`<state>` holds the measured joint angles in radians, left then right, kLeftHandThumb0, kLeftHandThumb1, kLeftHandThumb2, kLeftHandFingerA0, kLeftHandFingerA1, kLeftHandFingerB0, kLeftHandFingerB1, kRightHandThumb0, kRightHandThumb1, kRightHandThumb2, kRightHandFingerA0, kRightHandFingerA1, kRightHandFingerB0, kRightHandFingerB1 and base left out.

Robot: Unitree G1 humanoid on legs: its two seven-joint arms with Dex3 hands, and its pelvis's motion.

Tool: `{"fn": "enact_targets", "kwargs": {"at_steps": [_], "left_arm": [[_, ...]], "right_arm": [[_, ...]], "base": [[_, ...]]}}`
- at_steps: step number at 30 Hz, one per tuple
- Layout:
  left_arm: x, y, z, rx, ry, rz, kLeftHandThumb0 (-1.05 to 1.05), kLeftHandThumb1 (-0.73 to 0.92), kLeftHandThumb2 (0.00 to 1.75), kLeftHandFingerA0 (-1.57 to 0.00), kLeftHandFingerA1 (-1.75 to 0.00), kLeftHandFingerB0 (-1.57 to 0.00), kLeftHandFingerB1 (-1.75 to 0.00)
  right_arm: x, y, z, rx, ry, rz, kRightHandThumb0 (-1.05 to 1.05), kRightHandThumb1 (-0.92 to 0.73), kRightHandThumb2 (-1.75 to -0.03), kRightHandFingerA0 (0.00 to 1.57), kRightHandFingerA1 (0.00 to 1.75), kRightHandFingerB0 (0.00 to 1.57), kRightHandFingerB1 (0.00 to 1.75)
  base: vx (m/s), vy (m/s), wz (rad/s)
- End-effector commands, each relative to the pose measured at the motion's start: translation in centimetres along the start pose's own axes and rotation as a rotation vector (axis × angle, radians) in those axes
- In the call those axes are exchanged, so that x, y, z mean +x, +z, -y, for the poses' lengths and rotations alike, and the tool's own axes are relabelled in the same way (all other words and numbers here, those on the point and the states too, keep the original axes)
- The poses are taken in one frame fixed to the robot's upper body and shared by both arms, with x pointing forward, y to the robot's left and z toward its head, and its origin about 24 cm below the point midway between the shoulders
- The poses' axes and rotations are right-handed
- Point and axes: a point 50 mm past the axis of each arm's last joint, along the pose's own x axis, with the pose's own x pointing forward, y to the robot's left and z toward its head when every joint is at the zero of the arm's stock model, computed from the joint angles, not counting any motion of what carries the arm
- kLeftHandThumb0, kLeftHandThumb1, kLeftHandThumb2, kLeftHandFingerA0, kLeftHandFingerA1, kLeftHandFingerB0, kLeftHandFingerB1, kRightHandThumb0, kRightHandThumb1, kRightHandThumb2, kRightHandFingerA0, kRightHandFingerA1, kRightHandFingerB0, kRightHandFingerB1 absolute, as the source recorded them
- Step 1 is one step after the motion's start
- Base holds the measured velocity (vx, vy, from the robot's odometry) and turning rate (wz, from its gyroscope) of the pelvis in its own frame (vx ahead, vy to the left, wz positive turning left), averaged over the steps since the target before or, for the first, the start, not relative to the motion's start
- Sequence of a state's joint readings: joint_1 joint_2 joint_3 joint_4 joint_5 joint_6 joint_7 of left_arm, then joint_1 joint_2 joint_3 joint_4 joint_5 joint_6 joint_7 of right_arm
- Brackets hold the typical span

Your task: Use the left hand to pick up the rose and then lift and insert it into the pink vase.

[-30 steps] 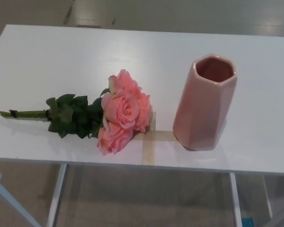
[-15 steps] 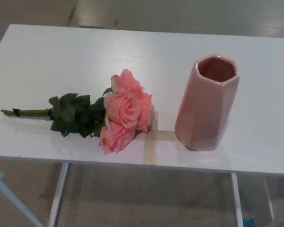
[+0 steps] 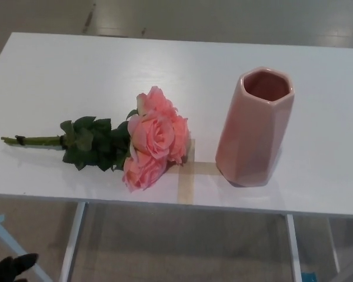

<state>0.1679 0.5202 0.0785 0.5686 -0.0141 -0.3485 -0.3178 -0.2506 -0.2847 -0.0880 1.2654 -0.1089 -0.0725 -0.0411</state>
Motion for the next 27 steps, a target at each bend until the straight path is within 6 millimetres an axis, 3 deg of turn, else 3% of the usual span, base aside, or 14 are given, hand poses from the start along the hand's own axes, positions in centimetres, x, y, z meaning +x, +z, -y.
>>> {"fn": "enact_targets", "kwargs": {"at_steps": [1,2,3,4,6,9,10,12,13,16,17,24,25,27], "left_arm": [[-3.4,5.8,3.3,-0.025,-0.871,0.133,-0.54,0.38,0.71,-0.33,-0.47,-0.31,-0.43],[-3.5,6.2,3.4,-0.016,-0.883,0.143,-0.47,0.46,0.54,-0.4,-0.39,-0.4,-0.35],[-4.0,7.1,3.7,0.01,-0.883,0.179,-0.49,0.46,0.54,-0.44,-0.41,-0.42,-0.36],[-4.6,8.1,4.0,0.028,-0.877,0.227,-0.49,0.36,0.75,-0.46,-0.56,-0.31,-0.45],[-5.0,8.9,4.3,0.023,-0.882,0.26,-0.48,0.45,0.54,-0.49,-0.44,-0.43,-0.36],[-5.9,11.2,4.6,0.047,-0.888,0.377,-0.5,0.46,0.54,-0.5,-0.45,-0.43,-0.36],[-6.4,12.2,4.6,0.06,-0.888,0.431,-0.5,0.37,0.76,-0.47,-0.57,-0.3,-0.45],[-7.0,13.4,4.6,0.07,-0.892,0.479,-0.52,0.37,0.75,-0.44,-0.55,-0.3,-0.44],[-7.5,14.1,4.6,0.075,-0.892,0.511,-0.5,0.47,0.54,-0.42,-0.43,-0.39,-0.34],[-8.8,16.3,4.4,0.094,-0.881,0.604,-0.5,0.47,0.54,-0.38,-0.42,-0.35,-0.33],[-9.5,17.5,4.3,0.106,-0.864,0.661,-0.5,0.48,0.54,-0.36,-0.41,-0.33,-0.33],[-11.2,20.7,3.3,0.157,-0.697,0.839,-0.52,0.47,0.54,-0.33,-0.39,-0.26,-0.31],[-11.1,21.5,3.0,0.175,-0.596,0.89,-0.27,0.25,0.85,-0.12,-0.52,-0.09,-0.5],[-10.4,22.2,2.5,0.183,-0.514,0.916,-0.27,0.25,0.84,-0.1,-0.51,-0.07,-0.49]], "right_arm": [[-0.1,-0.5,0.5,-0.036,-0.026,-0.016,-0.37,-0.56,-0.92,0.57,0.6,0.49,0.55],[-0.1,-0.5,0.5,-0.037,-0.025,-0.015,-0.37,-0.56,-0.92,0.57,0.6,0.48,0.55],[0.0,-0.4,0.5,-0.04,-0.023,-0.015,-0.37,-0.56,-0.92,0.58,0.61,0.48,0.55],[0.0,-0.4,0.5,-0.041,-0.024,-0.016,-0.35,-0.55,-0.92,0.59,0.62,0.48,0.56],[0.0,-0.4,0.6,-0.04,-0.027,-0.011,-0.35,-0.55,-0.92,0.59,0.62,0.48,0.56],[0.0,-0.3,0.7,-0.039,-0.027,-0.011,-0.35,-0.55,-0.92,0.59,0.62,0.47,0.55],[0.0,-0.2,0.7,-0.039,-0.026,-0.01,-0.37,-0.68,-0.6,0.65,0.42,0.57,0.39],[0.0,-0.1,0.7,-0.041,-0.026,-0.009,-0.37,-0.68,-0.6,0.65,0.42,0.57,0.39],[0.0,-0.1,0.7,-0.037,-0.024,-0.011,-0.36,-0.55,-0.92,0.57,0.61,0.46,0.55],[0.0,-0.1,0.7,-0.028,-0.022,-0.017,-0.36,-0.55,-0.92,0.57,0.61,0.45,0.54],[0.0,-0.1,0.6,-0.029,-0.019,-0.015,-0.35,-0.67,-0.6,0.62,0.42,0.56,0.39],[0.0,-0.1,0.7,-0.019,-0.015,-0.009,-0.35,-0.68,-0.6,0.61,0.41,0.56,0.39],[0.0,-0.1,0.7,-0.03,-0.018,-0.011,-0.35,-0.68,-0.6,0.61,0.41,0.56,0.39],[0.0,-0.2,0.6,-0.032,-0.018,-0.016,-0.35,-0.68,-0.6,0.61,0.41,0.56,0.39]], "base": [[0.0,0.0,0.0],[0.0,0.0,0.0],[0.0,0.0,0.0],[0.0,0.0,0.0],[0.0,0.0,0.0],[0.0,0.0,0.0],[0.0,0.0,0.0],[0.0,0.0,0.0],[0.0,0.0,0.0],[0.0,0.0,0.0],[0.0,0.0,0.0],[0.0,0.0,0.0],[0.0,0.0,0.0],[0.0,0.0,0.0]]}}
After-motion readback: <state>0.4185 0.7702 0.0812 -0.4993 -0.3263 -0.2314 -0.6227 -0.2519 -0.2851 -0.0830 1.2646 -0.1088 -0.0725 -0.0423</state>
